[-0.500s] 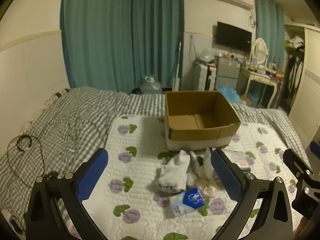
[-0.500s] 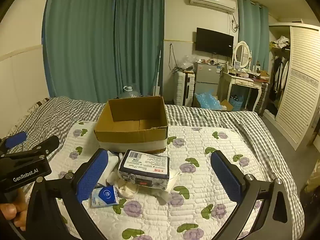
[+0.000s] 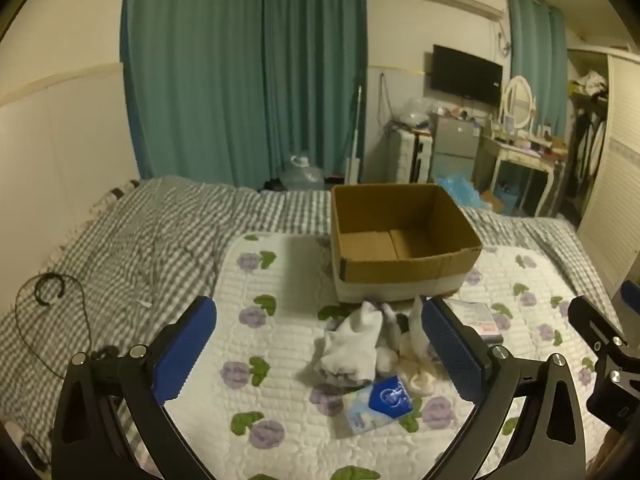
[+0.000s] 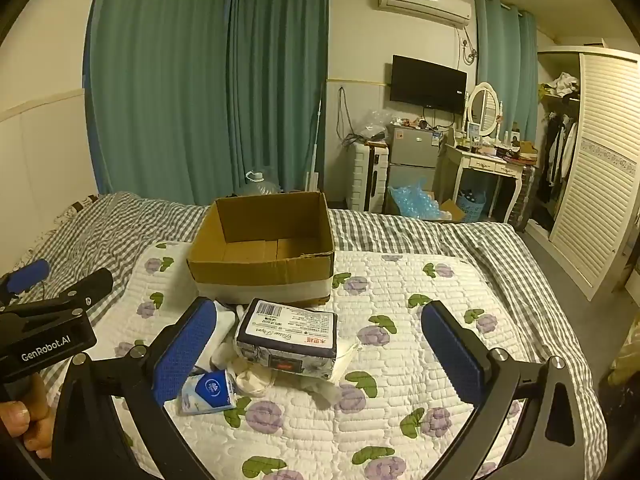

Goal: Organize soft objects

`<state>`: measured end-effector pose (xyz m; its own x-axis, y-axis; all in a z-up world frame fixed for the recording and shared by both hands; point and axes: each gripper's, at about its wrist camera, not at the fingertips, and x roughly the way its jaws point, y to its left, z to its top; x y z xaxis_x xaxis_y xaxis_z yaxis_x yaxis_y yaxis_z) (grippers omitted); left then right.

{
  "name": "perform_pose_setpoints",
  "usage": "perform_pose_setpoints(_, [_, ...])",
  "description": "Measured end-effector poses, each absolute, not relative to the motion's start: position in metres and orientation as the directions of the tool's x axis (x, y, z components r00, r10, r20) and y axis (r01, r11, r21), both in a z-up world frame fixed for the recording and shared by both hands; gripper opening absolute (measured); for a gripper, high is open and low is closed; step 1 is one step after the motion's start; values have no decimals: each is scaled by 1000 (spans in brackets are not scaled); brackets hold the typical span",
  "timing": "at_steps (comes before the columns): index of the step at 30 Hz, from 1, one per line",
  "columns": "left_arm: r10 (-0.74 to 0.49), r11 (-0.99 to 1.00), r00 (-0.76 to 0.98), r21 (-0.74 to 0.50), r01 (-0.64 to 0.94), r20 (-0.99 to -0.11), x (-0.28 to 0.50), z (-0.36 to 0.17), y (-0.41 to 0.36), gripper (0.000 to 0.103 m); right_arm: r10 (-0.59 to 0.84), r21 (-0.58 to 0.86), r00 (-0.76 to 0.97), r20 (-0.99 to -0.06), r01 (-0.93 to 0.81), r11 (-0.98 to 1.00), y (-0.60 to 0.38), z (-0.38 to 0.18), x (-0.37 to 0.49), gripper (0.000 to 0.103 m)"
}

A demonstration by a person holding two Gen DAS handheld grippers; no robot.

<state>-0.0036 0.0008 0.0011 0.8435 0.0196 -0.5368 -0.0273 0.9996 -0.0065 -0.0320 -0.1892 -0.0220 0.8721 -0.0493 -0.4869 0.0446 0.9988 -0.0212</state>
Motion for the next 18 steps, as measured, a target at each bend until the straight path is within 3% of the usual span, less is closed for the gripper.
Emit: perform_pose_setpoints(18, [13, 1000, 863, -10, -21, -505, -7, 3, 4, 103, -50, -20, 873, -486, 46, 999, -193, -19, -34, 103])
